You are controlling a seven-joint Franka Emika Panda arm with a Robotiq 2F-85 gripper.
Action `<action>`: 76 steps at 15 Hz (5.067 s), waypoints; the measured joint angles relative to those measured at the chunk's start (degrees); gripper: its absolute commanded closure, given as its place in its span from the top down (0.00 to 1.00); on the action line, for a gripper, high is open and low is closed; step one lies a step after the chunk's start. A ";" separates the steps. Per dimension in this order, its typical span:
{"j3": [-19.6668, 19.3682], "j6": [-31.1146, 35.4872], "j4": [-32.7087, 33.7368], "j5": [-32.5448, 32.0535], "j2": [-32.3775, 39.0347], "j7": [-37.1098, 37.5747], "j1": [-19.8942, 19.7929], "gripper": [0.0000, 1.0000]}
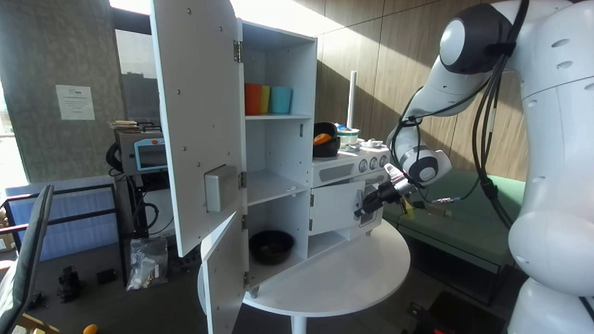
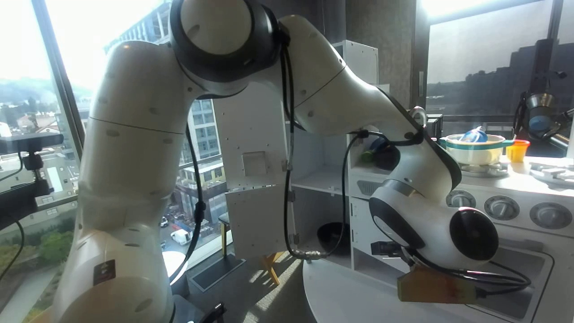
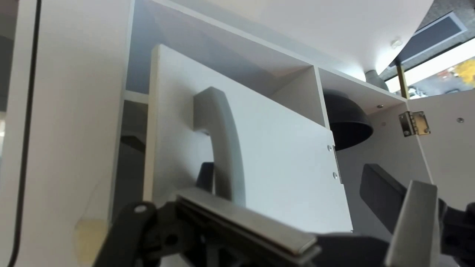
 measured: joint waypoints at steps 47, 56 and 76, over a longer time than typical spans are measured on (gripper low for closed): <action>2.31 35.11 -1.51 -33.33 -11.57 65.51 6.13 1.00; 1.28 33.05 -8.96 -48.65 -16.22 66.64 6.34 1.00; -3.06 33.01 -21.22 -18.48 -32.32 41.56 16.46 1.00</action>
